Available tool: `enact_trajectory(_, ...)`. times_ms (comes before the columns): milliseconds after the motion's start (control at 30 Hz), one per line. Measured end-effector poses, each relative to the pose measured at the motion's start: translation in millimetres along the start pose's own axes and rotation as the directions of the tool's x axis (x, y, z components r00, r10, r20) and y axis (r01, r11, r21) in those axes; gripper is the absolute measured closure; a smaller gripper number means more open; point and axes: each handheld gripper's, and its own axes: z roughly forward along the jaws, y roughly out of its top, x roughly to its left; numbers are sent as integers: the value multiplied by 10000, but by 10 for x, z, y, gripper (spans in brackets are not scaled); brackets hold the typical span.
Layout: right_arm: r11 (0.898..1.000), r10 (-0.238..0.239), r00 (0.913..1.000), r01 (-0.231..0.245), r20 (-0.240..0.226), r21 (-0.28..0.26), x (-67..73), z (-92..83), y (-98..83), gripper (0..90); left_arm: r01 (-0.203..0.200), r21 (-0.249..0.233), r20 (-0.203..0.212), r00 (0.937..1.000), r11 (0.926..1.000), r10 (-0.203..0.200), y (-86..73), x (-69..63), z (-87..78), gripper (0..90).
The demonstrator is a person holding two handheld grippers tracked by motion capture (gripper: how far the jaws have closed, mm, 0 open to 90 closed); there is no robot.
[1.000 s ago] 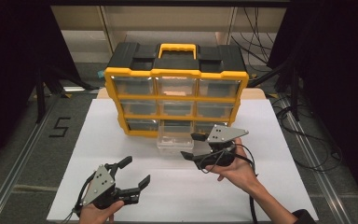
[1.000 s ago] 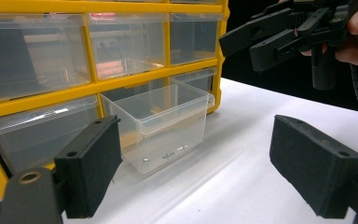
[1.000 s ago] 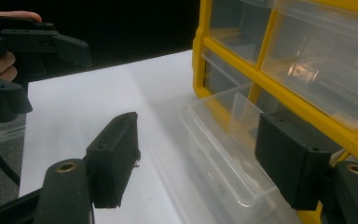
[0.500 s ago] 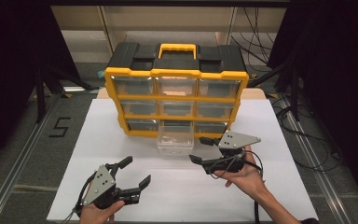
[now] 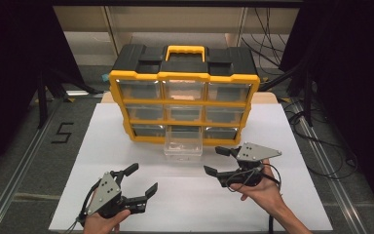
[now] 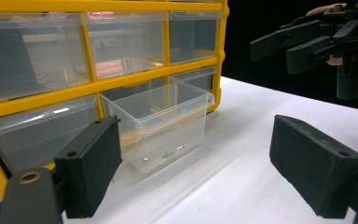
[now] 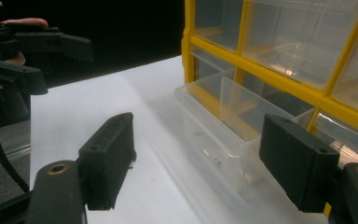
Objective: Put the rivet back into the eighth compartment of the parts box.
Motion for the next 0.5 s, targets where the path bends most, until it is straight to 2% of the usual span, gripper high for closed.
enact_trajectory(33,10000,-65,10000,65,31,-64,-3,-7,-10,276,7,7,1,10000,10000,-7,0,-1,0,167)
enact_trajectory(67,9999,121,9999,-121,8,-53,13,-21,-24,276,25,11,6,10000,10000,-25,-1,-2,0,166)
enact_trajectory(167,10000,23,10000,-23,-2,-55,15,-45,-44,271,17,24,8,10000,10000,-17,-2,-4,1,167)
enact_trajectory(200,9998,-48,10000,48,-7,-214,14,-42,-54,270,17,24,8,10000,10000,-17,-2,-4,1,167)
enact_trajectory(267,10000,97,9999,-97,-125,13,34,-62,-68,262,-26,31,20,10000,10000,26,-4,0,-2,167)
enact_trajectory(300,9999,-106,9999,106,61,-99,27,-63,-73,261,-56,31,21,10000,10000,56,-4,2,-4,166)
enact_trajectory(500,9998,-86,10000,86,31,-167,47,-92,-107,258,-77,38,20,10000,10000,77,-5,1,-8,167)
